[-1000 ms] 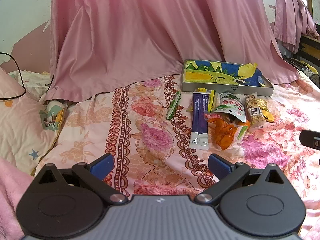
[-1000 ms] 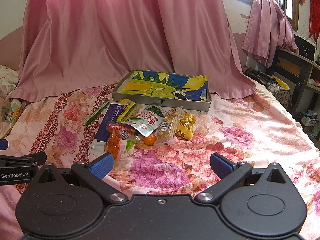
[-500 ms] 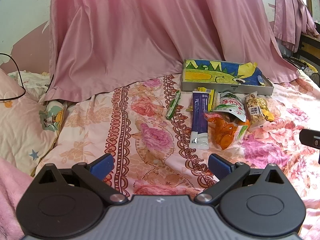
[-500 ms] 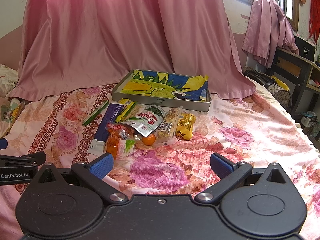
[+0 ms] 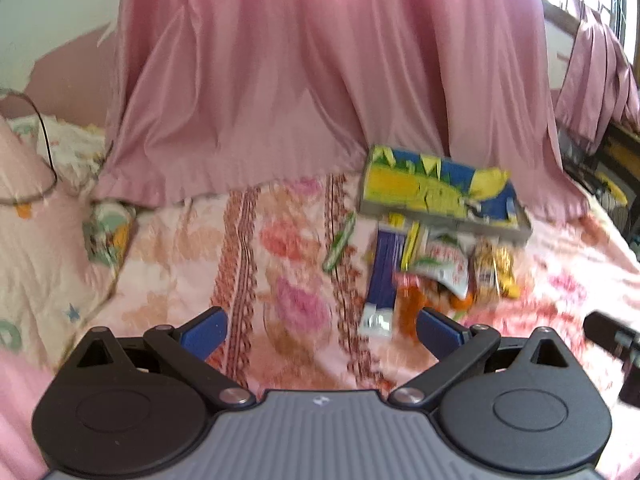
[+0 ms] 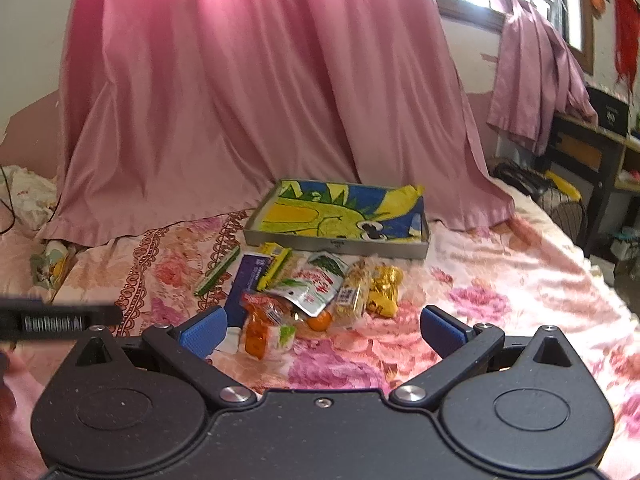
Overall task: Organize snacks
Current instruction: 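Move both tools toward the snacks, left to the blue tube, right to the seaweed bag, then close the left tool on the blue tube while the right tool grasps the seaweed bag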
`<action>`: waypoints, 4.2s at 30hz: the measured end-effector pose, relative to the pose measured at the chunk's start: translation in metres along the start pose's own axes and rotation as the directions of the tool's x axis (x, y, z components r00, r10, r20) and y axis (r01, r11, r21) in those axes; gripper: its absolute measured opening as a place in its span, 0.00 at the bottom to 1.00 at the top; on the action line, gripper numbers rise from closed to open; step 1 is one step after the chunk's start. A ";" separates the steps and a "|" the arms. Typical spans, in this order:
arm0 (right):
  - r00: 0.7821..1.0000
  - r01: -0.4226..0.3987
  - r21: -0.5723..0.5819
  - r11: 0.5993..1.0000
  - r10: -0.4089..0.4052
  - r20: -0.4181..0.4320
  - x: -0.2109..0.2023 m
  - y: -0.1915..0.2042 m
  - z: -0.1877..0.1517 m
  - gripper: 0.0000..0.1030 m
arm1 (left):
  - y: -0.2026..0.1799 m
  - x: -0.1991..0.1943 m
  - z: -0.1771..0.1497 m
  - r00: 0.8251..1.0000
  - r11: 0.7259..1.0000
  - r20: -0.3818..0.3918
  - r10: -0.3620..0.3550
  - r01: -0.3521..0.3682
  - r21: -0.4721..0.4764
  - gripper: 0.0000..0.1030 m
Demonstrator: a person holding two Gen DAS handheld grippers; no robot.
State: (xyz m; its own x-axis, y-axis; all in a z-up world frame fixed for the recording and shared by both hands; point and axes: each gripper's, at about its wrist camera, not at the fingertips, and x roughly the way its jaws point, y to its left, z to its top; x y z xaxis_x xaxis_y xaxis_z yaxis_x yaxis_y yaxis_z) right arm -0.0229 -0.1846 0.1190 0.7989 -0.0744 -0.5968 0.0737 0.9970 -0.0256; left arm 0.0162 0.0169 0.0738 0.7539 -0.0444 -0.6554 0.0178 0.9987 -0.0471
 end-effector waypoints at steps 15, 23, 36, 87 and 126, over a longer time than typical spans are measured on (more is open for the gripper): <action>0.996 0.051 0.035 0.998 -0.048 -0.077 0.044 0.013 0.077 0.99 | 0.000 0.042 0.075 0.998 0.992 0.030 -0.057 0.053 0.118 1.00; 0.986 0.130 -0.011 0.991 -0.131 -0.107 0.104 0.018 0.106 0.99 | 0.002 0.107 0.103 0.996 0.975 0.037 -0.084 0.075 0.207 1.00; 0.977 0.073 -0.154 0.985 -0.101 -0.187 0.239 0.047 0.121 0.99 | 0.021 0.211 0.105 0.994 0.981 0.006 -0.110 0.108 0.162 1.00; 0.931 -0.196 -0.205 0.959 0.116 -0.348 0.320 0.009 0.028 0.82 | -0.012 0.288 0.039 0.906 0.922 -0.270 -0.326 0.368 0.122 0.82; 0.881 -0.092 0.087 0.992 0.122 -0.456 0.373 0.004 0.023 0.89 | -0.044 0.282 0.025 0.862 0.880 -0.350 -0.367 0.443 0.169 0.38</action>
State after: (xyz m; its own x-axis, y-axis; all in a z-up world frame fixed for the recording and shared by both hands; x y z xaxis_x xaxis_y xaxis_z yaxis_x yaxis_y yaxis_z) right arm 0.2892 -0.2094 -0.0857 0.4408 0.0666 -0.8951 0.0516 0.9937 0.0994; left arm 0.2443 -0.0388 -0.0906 0.4136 -0.4131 -0.8114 0.4612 0.8634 -0.2045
